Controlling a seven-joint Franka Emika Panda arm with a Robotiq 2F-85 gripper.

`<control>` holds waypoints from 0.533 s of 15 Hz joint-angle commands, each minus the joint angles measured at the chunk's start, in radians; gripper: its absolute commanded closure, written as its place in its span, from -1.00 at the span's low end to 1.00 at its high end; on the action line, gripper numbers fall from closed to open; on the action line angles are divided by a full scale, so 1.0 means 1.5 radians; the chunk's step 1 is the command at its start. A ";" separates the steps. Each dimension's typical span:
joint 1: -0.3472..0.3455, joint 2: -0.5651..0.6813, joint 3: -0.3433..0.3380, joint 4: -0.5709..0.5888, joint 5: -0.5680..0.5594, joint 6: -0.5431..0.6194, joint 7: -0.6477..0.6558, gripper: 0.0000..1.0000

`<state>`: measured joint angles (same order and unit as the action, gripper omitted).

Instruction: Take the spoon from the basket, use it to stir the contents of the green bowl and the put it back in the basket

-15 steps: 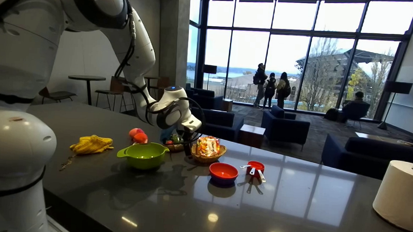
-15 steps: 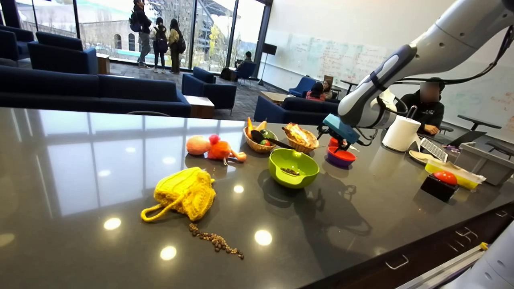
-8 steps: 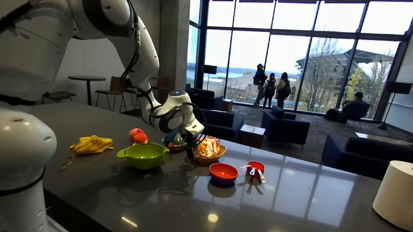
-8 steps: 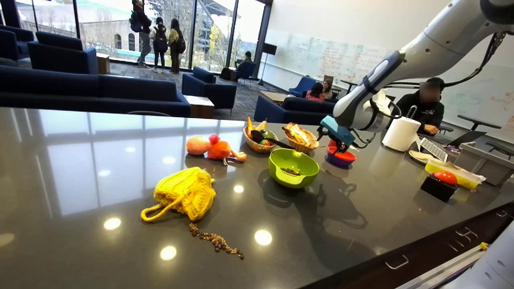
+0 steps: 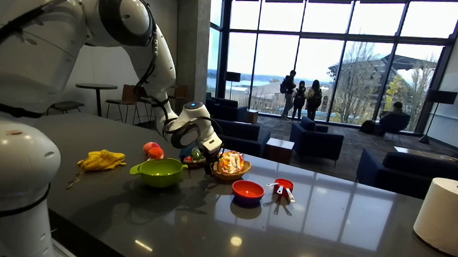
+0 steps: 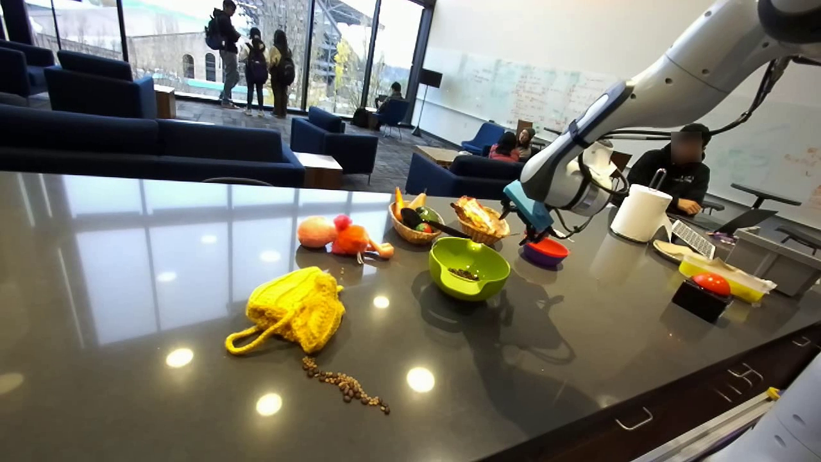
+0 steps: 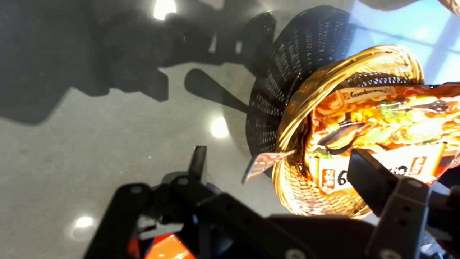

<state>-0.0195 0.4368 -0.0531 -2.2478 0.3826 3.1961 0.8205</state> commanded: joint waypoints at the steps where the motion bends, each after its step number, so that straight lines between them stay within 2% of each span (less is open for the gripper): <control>1: -0.036 0.008 0.043 -0.002 0.017 0.042 0.006 -1.00; 8: -0.065 0.016 0.062 -0.011 0.013 0.076 0.018 -1.00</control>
<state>-0.0883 0.4609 0.0126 -2.2526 0.3891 3.2819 0.8337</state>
